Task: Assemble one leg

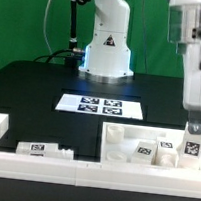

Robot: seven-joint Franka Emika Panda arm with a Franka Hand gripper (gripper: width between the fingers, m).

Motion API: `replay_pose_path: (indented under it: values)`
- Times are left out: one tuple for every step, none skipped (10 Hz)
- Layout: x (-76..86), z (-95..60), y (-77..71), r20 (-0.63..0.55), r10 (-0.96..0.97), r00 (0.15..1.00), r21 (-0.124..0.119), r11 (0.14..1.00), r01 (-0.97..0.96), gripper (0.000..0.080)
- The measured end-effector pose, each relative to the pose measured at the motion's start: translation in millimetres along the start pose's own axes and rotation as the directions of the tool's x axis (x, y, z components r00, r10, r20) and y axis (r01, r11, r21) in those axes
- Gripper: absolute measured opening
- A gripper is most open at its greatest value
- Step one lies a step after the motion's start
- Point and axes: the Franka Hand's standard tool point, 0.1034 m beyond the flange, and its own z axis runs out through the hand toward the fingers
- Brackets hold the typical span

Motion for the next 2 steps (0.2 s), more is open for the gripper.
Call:
replay_pose_path:
  values:
    - [1.8, 4.0, 1.6, -0.005, -0.002, 1.0, -0.002, 1.0, 0.002, 0.0647]
    - [0.9, 4.0, 1.5, -0.005, -0.003, 1.0, -0.002, 1.0, 0.003, 0.0647]
